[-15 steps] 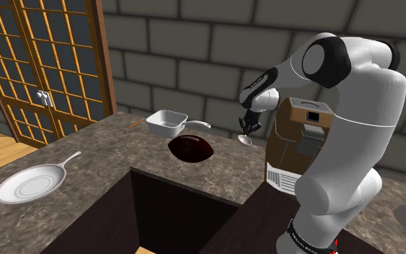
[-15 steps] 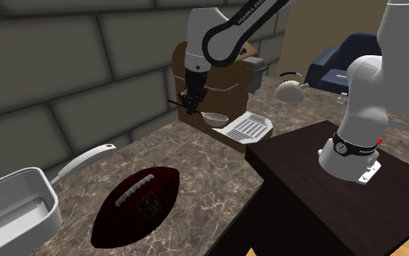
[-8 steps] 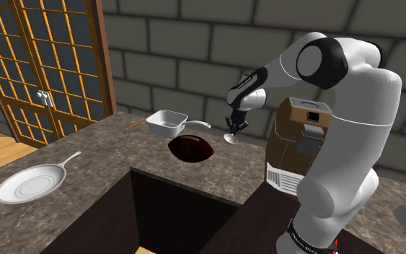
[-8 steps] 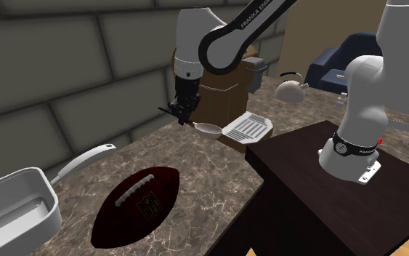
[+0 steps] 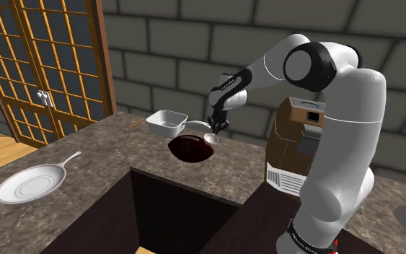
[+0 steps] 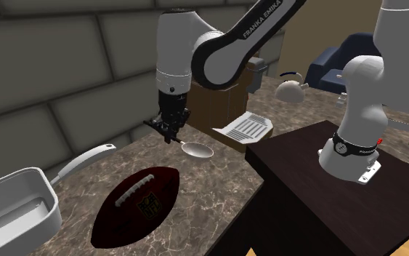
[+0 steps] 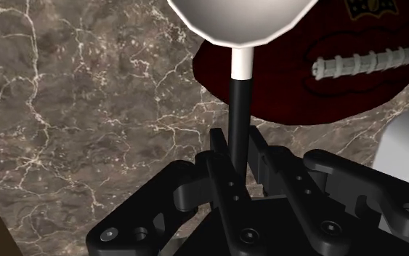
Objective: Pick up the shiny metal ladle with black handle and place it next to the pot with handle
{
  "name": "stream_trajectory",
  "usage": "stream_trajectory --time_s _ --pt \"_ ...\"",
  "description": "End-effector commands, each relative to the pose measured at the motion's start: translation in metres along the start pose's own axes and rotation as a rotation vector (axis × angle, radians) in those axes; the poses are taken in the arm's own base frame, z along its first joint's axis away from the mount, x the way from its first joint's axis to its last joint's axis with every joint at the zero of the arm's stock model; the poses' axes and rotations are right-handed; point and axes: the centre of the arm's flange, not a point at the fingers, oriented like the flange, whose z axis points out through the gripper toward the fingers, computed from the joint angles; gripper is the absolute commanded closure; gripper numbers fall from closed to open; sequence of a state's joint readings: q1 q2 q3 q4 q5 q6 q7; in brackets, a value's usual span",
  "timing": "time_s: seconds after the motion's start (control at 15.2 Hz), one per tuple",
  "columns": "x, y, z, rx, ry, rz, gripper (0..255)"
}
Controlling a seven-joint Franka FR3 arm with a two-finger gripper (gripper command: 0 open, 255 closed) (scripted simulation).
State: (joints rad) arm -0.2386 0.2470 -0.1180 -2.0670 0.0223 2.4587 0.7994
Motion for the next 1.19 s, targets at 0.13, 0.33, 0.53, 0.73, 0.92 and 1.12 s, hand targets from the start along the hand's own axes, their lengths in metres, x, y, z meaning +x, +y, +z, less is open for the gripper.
stream_trajectory --time_s 0.13,0.33,0.53,0.73,0.92,1.12 --pt "-0.024 -0.048 0.000 0.000 0.000 0.002 255" --pt "-0.040 -0.084 0.002 0.000 0.000 0.002 255" --pt "-0.057 -0.120 0.004 0.000 0.000 0.002 255" --pt "-0.074 -0.156 0.005 0.000 0.000 0.002 255" --pt "-0.090 -0.192 0.007 0.000 0.000 0.002 255" --pt "-0.107 -0.227 0.008 0.000 0.000 0.002 255"
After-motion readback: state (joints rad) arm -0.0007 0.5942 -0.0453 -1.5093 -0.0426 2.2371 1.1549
